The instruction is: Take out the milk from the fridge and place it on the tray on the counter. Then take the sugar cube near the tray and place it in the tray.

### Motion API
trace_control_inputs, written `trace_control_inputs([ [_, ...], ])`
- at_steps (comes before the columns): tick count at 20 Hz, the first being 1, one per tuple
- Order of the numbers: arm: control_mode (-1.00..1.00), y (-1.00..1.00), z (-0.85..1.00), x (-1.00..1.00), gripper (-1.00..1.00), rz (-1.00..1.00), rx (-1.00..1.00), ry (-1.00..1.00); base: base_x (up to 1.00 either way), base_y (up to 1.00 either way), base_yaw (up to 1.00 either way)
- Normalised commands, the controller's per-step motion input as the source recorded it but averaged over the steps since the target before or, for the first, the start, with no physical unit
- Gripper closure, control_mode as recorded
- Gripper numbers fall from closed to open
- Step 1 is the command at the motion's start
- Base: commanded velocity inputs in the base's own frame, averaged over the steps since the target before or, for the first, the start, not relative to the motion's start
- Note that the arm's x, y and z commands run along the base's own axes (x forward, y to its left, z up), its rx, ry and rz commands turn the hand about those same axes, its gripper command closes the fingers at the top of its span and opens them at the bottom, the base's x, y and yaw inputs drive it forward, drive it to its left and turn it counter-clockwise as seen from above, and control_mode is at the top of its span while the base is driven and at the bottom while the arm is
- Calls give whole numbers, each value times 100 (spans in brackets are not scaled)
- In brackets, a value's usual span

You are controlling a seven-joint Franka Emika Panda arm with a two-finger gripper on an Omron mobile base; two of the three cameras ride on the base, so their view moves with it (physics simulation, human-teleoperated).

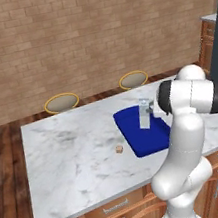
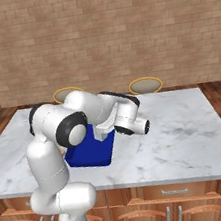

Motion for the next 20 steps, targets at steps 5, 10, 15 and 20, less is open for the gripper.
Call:
trace_control_inputs([
  [5, -100, -1, -33, 25, 100, 0, 0, 0, 0, 0, 0],
  [10, -100, 0, -45, 34, 100, 0, -1, 0, 0, 0, 0],
  [15, -100, 6, -38, 7, 100, 0, -4, -5, 0, 0, 0],
  [20, -100, 18, -43, 0, 100, 0, -8, -16, 0, 0, 0],
])
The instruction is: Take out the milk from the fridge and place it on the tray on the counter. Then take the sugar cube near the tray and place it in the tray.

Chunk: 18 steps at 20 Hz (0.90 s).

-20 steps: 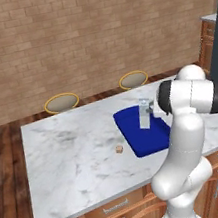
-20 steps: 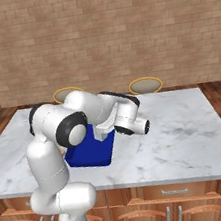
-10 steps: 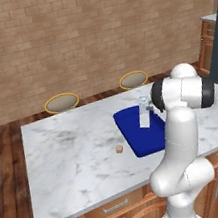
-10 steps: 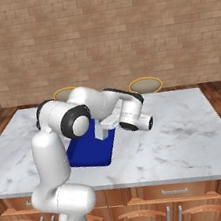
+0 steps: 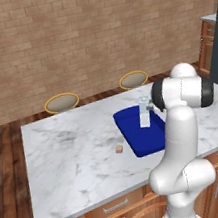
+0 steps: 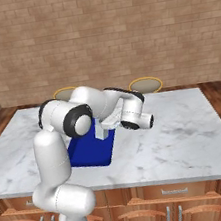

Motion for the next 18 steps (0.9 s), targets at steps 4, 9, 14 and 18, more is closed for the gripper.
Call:
trace_control_inputs([
  [4, -100, 32, -41, -12, 100, 0, -11, -31, 0, 0, 0],
  [9, -100, 3, -24, -6, 100, 0, -3, -25, 0, 0, 0],
  [14, -100, -1, -16, 0, -100, 0, 0, -15, 0, 0, 0],
  [18, -100, 0, -3, 0, -100, 0, 0, -6, 0, 0, 0],
])
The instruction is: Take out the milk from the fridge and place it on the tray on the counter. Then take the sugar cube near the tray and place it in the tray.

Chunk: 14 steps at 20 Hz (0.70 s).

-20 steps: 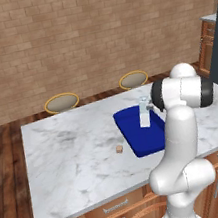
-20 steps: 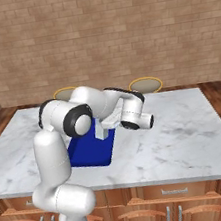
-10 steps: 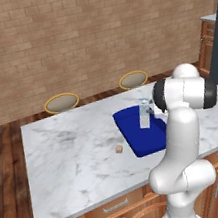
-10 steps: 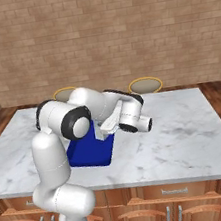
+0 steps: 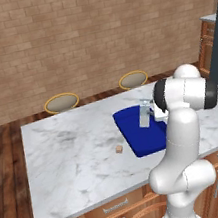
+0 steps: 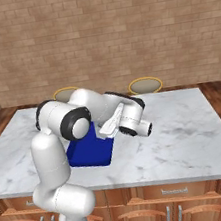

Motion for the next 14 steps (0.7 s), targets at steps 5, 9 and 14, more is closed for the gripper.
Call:
trace_control_inputs([
  [5, -100, 0, 0, 0, -100, 0, 0, 0, 0, 0, 0],
  [9, -100, 0, 9, 0, -100, 0, 0, 0, 0, 0, 0],
  [14, -100, 0, 32, 0, -100, 0, 0, 0, 0, 0, 0],
])
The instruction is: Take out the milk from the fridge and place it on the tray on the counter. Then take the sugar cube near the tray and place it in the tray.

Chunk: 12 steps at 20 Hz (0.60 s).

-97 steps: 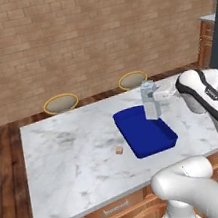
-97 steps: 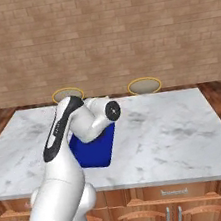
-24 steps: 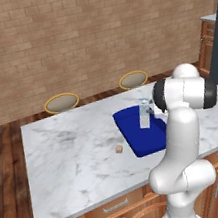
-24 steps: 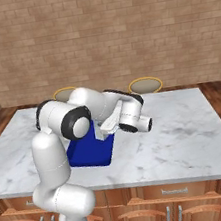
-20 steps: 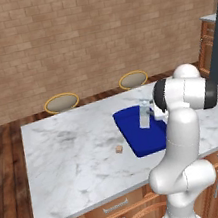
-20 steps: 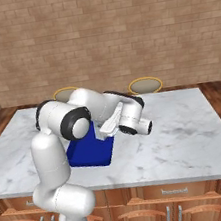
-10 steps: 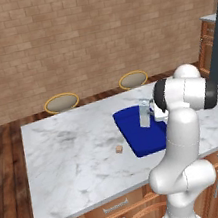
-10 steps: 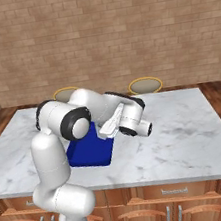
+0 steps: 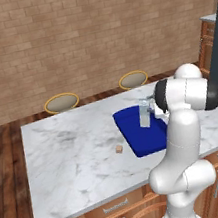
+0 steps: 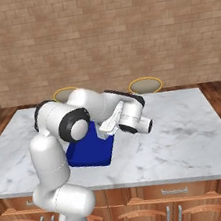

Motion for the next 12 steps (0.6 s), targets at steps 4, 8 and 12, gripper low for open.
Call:
trace_control_inputs([
  [4, -100, -13, 44, 0, -100, 0, 1, 1, 0, 0, 0],
  [8, -100, -1, 40, -1, -100, 0, 0, 0, 0, 0, 0],
  [12, -100, 0, 38, -23, -100, -1, 0, 0, 0, 0, 0],
])
